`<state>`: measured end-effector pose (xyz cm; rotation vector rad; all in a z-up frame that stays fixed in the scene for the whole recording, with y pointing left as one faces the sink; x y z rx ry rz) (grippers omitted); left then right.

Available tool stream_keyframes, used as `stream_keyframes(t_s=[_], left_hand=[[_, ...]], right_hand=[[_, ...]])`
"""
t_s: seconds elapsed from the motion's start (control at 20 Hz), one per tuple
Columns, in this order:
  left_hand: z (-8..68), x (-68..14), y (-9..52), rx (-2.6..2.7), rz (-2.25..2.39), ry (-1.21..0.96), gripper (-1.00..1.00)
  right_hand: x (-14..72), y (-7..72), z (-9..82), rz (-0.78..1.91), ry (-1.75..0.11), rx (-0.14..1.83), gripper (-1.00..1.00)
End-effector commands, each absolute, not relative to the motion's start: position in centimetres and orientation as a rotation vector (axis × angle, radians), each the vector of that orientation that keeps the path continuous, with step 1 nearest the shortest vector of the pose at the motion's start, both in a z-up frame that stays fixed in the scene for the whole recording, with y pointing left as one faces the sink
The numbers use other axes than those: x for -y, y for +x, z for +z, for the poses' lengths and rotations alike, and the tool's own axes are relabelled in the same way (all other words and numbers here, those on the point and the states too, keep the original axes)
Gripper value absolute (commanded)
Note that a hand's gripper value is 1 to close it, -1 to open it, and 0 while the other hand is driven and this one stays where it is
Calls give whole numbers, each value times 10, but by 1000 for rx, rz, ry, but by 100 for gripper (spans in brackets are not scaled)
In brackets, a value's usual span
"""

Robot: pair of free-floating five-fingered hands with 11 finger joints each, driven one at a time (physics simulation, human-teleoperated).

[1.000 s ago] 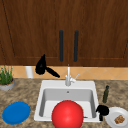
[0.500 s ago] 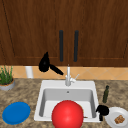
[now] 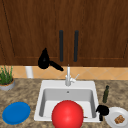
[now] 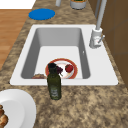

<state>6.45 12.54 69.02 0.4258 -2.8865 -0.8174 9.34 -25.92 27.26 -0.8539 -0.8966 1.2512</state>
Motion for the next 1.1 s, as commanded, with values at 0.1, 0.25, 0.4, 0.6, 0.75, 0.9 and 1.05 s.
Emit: stream_keyframes(t_s=[0.1,0.25,0.4,0.6,0.75,0.9,1.05], left_hand=[[693,-125,64,2832,-769,644,-100],[694,-126,64,2829,-767,713,-100],[694,-126,64,2822,-761,776,-100],[693,-124,64,2888,-798,681,-100],[704,-105,67,2915,-792,701,-100],[715,-86,68,2919,-762,723,-100],[727,-70,67,2904,-751,752,-100]], right_hand=[[259,93,273,1251,-854,897,0],[259,93,273,1251,-854,897,0],[259,93,273,1251,-854,897,0],[259,93,273,1251,-854,897,0],[259,93,273,1251,-854,897,0],[259,93,273,1251,-854,897,0],[259,93,273,1251,-854,897,0]])
